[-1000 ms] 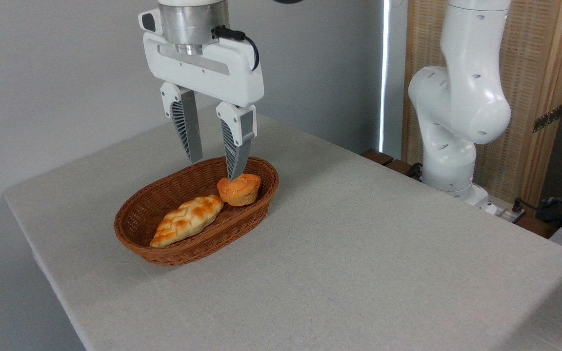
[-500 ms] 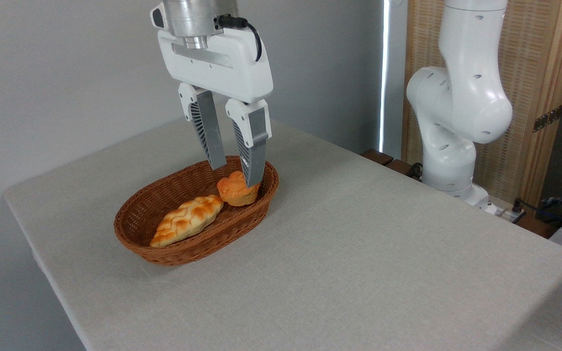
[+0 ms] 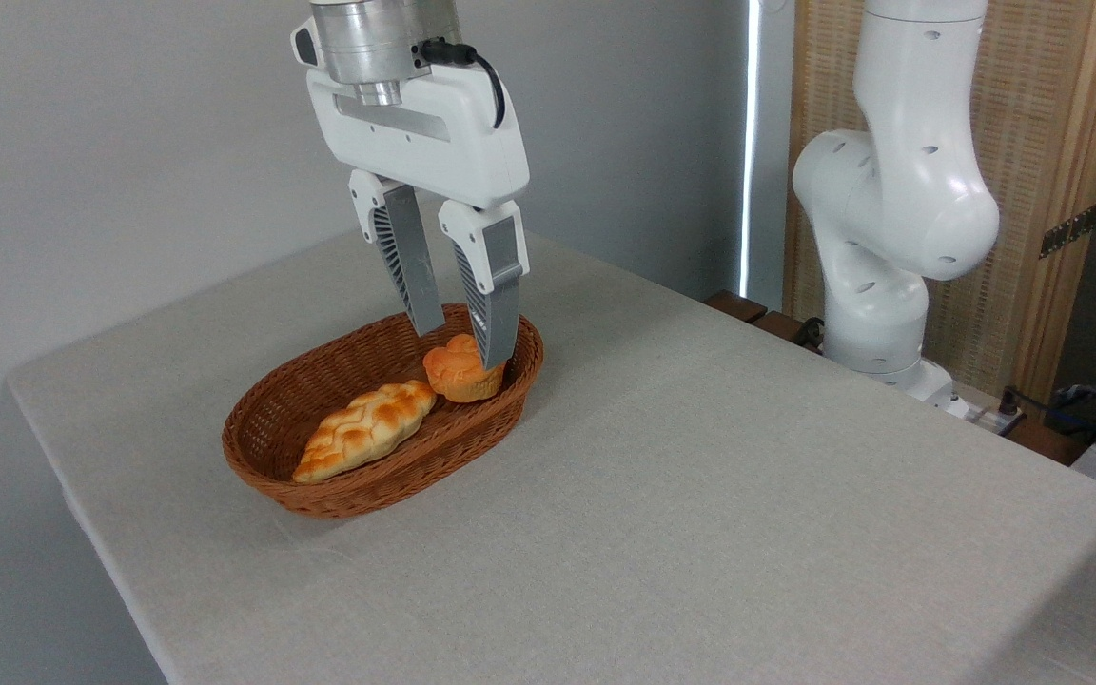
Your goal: Put bread into the basket
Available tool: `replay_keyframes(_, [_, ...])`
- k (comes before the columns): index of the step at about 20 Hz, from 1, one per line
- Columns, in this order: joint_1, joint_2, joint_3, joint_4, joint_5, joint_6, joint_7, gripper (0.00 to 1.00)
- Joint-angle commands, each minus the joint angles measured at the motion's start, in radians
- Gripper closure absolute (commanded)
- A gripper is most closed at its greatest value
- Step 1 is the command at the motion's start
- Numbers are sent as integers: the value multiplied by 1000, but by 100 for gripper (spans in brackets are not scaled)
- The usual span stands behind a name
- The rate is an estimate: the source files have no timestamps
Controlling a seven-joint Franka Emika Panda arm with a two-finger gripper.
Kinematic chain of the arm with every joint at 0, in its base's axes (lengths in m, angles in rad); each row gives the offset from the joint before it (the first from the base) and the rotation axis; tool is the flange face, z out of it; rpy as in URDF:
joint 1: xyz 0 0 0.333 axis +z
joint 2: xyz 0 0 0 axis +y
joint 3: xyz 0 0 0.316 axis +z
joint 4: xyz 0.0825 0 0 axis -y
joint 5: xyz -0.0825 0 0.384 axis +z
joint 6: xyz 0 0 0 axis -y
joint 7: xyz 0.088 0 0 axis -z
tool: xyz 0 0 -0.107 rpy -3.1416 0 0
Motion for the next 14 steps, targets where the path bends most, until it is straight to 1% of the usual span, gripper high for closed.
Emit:
replay_keyframes(1, [1,57,-1,88,-63,-72,4,0])
replay_keyframes(2, [10,74,1,134,-75,-102,5,0])
replay_keyframes(3, [41,83,-5,151,-77,-116,10,0])
replay_keyframes(5, [68,83,-30,155,-78,-114,17,0])
replay_keyframes(7, [101,83,-61,153,-100,-100,16,0])
replay_keyframes(8, [111,85,-64,153,-103,-99,16,0])
replay_keyframes(14, [110,86,-71,147,-103,-87,17,0])
